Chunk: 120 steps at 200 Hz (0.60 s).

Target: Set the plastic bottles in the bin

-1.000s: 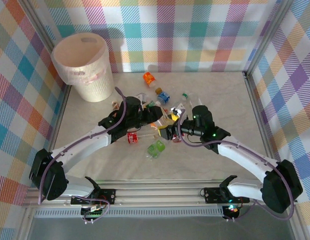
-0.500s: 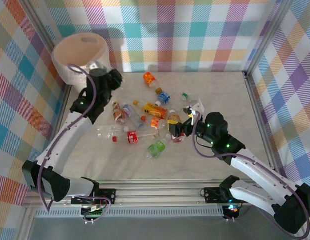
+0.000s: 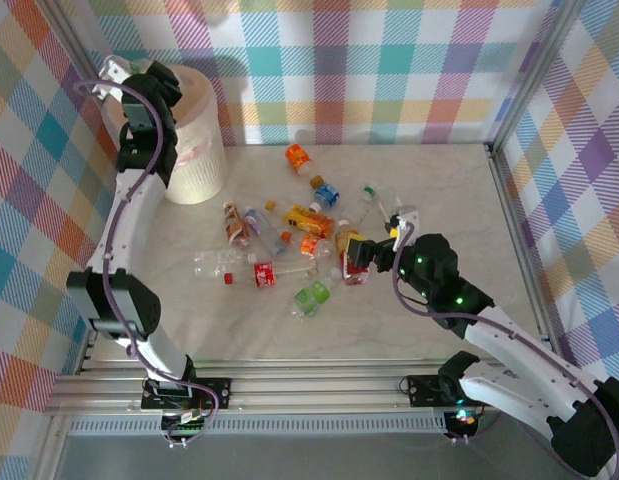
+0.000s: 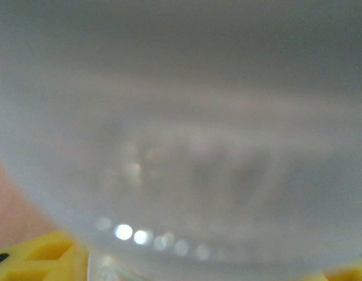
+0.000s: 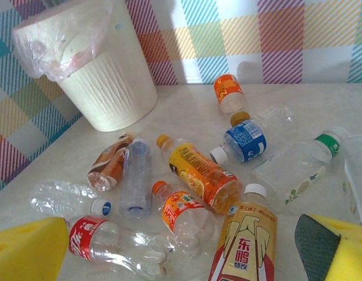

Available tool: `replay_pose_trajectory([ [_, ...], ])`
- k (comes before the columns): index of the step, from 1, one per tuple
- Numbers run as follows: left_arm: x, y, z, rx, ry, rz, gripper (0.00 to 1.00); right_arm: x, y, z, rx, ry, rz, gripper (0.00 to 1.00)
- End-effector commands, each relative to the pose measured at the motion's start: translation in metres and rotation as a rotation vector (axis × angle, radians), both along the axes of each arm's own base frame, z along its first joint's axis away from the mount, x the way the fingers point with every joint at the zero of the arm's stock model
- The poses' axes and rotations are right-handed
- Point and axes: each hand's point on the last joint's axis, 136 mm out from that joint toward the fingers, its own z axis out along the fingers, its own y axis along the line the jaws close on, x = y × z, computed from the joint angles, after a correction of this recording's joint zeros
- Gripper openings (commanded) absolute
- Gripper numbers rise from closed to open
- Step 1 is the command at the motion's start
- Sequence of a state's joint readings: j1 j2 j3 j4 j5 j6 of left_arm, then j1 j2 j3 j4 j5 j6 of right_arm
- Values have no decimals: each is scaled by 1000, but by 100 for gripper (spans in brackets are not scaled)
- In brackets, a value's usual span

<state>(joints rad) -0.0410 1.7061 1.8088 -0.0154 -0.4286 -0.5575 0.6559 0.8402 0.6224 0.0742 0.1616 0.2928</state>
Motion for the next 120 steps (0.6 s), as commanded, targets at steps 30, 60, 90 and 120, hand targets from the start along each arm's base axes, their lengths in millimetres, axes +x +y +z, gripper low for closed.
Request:
replay_pose_trajectory([
  [30,54,40,-35,-203,-5,72,48,-4,-26,1,24,43,-122,100],
  [60,78,48,-68,-349,32,51,49,-4,-35,-7,16,79,-170,100],
  [90,102,48,-101,-468,74,-19,50,0,-36,-15,7,105,-196,100],
  [120,125,40,-121,-523,117,-130,53,7,-31,-17,-10,119,-196,100],
])
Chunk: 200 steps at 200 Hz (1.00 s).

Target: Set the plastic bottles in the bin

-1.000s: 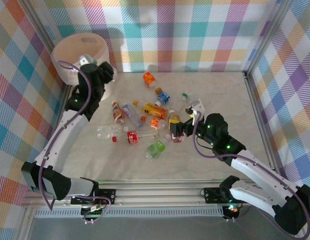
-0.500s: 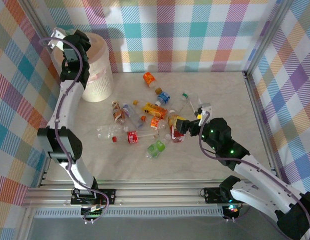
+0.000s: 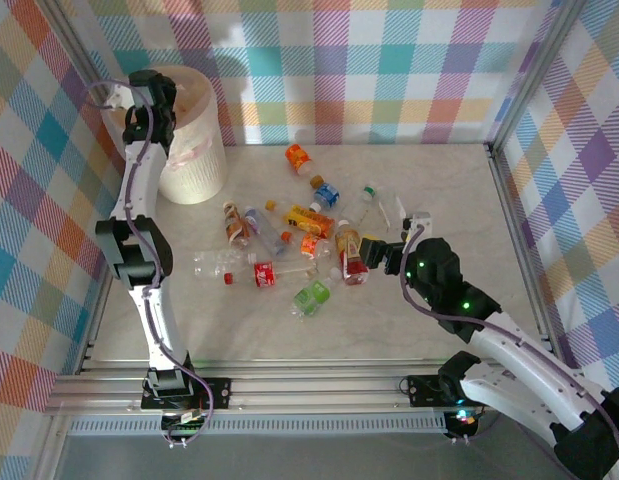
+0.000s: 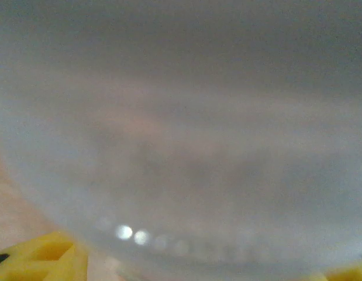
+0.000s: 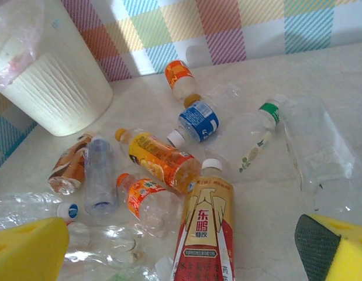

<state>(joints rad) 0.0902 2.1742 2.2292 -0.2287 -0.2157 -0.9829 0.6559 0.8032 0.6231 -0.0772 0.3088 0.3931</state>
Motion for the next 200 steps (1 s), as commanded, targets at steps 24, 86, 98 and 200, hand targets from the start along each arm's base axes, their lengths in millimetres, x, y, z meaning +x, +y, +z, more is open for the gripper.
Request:
replay_pose_trajectory([
  [24,20,-11,-27,-122,38,-142,55,12,5,5,-14,22,-23,100],
  [86,39,-24,-46,-137,16,-240,61,19,12,2,-15,50,-18,100],
  [98,40,-26,-45,-133,9,-254,65,19,13,0,-10,56,-19,100],
  [200,27,-37,-1,-68,-46,-325,82,22,15,-11,-21,93,-27,100],
])
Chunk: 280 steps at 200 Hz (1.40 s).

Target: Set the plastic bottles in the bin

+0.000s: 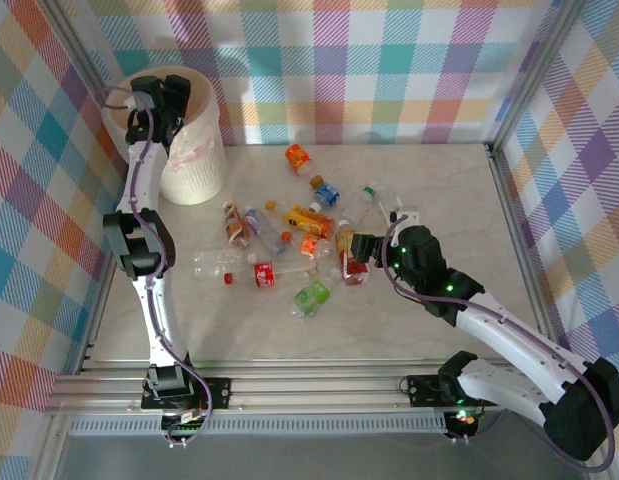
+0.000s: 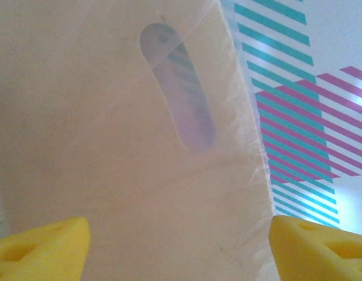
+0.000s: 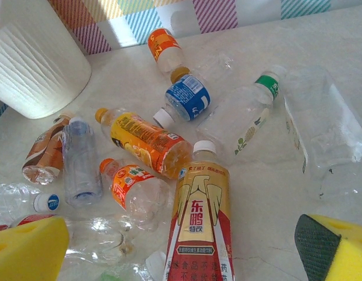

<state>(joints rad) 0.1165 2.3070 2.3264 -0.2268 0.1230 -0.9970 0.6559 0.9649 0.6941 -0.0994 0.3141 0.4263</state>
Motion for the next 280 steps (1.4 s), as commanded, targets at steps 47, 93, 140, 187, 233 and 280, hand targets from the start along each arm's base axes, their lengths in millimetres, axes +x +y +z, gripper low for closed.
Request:
replay_pose_trajectory([
  [47,-31,-2,97,122,-164,-36,88,7,-2,-14,-32,62,-48,100],
  [93,-62,-21,143,217,-221,-129,96,6,-7,-64,-82,217,-105,100],
  [140,-99,-49,158,263,-189,-238,100,3,34,-109,-155,370,126,100],
  [187,-143,-120,163,251,-274,-455,100,12,43,-137,-199,453,127,97],
  [233,-184,-172,135,245,-231,-591,100,18,33,-154,-230,478,44,88],
  [280,-236,-211,90,207,-164,-687,100,16,35,-171,-259,477,87,79],
])
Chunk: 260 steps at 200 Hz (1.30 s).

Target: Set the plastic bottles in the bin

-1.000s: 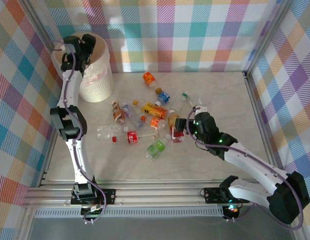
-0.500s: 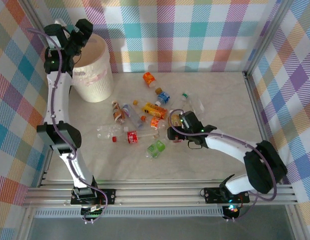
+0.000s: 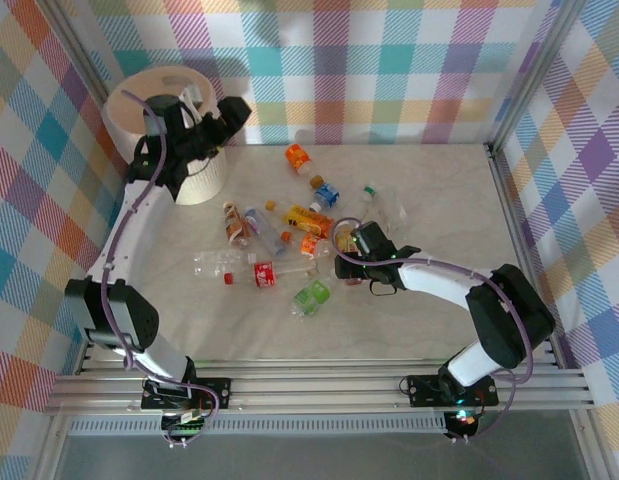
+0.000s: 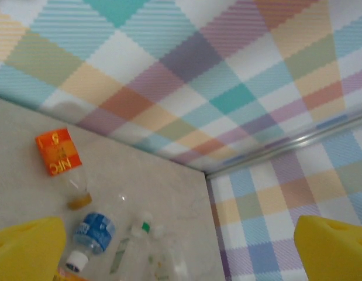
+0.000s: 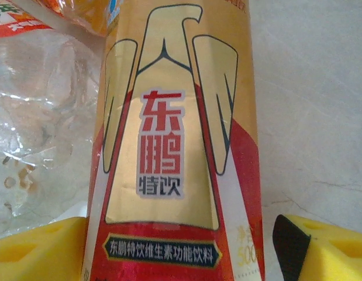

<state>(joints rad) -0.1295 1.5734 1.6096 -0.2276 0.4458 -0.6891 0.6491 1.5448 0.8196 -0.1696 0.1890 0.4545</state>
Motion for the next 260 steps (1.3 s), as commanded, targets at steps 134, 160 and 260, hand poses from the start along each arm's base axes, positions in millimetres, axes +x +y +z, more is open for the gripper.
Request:
replay_pose_trajectory([
  [134,-126,-129,-122,93,210,-244,100,-19,13,92,240,-385,219,61],
  [160,-135,-160,-128,71,198,-346,100,-33,25,122,323,-471,328,61],
  [260,-171,-215,-121,159,178,-519,100,-66,41,177,437,-672,560,62],
])
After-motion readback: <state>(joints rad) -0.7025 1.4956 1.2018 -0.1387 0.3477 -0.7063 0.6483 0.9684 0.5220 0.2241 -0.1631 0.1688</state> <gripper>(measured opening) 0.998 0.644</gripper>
